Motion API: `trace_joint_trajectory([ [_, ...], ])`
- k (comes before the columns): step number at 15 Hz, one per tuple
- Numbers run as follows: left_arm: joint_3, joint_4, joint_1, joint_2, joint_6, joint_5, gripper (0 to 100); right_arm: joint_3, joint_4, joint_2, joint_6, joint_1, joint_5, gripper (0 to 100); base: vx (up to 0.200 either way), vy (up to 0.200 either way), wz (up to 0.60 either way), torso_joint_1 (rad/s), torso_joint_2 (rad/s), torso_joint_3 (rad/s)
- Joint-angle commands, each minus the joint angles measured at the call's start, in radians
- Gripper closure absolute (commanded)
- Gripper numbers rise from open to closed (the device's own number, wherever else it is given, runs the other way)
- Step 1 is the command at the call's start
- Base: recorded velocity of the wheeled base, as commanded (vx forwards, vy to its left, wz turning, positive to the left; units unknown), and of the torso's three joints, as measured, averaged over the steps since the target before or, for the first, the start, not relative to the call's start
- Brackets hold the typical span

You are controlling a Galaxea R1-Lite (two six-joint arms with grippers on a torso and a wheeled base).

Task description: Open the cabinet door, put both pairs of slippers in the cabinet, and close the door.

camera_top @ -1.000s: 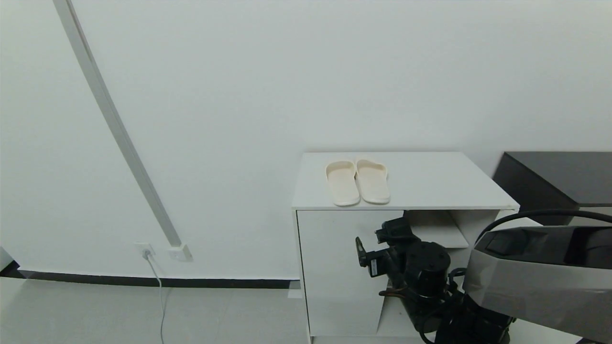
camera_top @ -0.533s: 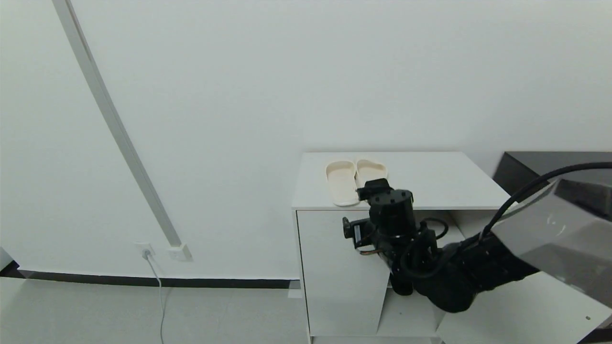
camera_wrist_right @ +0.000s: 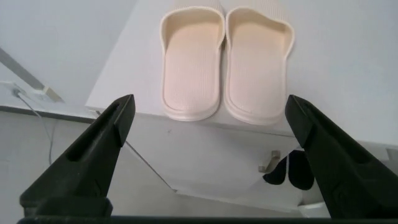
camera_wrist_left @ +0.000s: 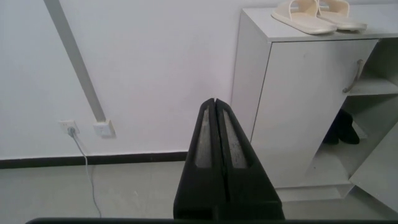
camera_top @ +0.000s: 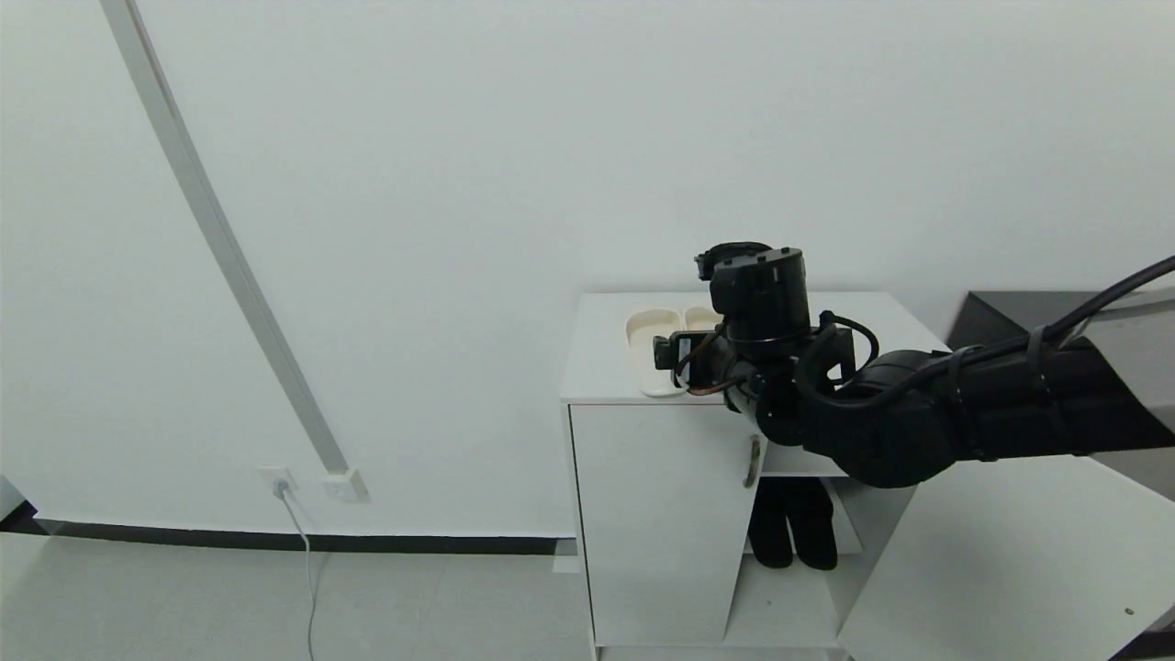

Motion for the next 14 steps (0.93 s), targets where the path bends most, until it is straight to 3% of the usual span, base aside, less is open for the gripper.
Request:
trace_joint_trajectory([
  [1, 0.000, 0.000, 0.000, 0.000, -0.001, 0.000, 100, 0.004, -0.004, 0.020, 0.006, 0.000, -0.018, 0, 0.200, 0.000, 0.00, 0.002, 0.00, -0.007],
  [10, 0.000, 0.000, 0.000, 0.000, -0.001, -0.001, 100, 0.067, -0.055, 0.089, 0.046, 0.003, -0.027, 0, 0.200, 0.000, 0.00, 0.002, 0.00, 0.003],
  [14, 0.000, -0.001, 0.000, 0.000, -0.005, 0.000, 100, 0.065, -0.104, 0.143, 0.041, 0.002, -0.039, 0, 0.000, 0.000, 0.00, 0.000, 0.00, 0.000],
])
